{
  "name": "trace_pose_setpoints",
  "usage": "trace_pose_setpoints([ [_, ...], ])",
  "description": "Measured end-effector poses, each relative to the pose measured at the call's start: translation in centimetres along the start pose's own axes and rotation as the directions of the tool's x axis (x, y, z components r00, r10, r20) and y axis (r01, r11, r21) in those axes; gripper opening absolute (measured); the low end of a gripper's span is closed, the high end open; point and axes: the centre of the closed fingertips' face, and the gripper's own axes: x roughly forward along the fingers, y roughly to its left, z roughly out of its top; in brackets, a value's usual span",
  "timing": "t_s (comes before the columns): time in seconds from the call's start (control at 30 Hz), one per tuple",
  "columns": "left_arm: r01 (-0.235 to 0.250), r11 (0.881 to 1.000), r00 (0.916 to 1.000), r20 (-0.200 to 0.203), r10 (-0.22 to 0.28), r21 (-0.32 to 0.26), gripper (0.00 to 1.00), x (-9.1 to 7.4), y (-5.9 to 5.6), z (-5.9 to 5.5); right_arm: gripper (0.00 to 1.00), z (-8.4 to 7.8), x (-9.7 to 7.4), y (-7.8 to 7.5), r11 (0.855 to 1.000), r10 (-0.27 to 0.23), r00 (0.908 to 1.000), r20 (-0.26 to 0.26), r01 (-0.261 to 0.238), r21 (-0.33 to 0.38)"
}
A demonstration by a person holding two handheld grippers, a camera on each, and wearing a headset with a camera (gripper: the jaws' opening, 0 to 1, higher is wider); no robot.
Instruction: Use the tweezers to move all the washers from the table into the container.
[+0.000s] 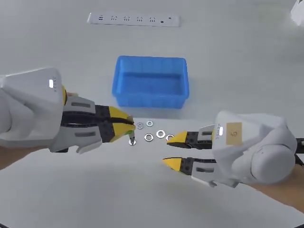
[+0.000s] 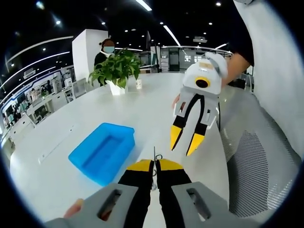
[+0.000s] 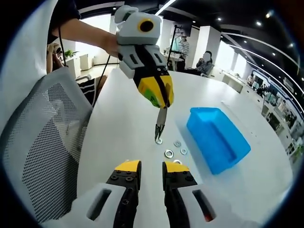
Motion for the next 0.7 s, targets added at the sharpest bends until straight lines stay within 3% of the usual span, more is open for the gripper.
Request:
trace_pose_setpoints([
  [0.7,0.007,1.000,1.0000,-0.004,-0.007,0.000,0.07,0.38,0.10,-0.34,0.20,-0.05,0.34,-0.52,1.000,0.004,1.0000,-0.003,-0.004,0.008],
])
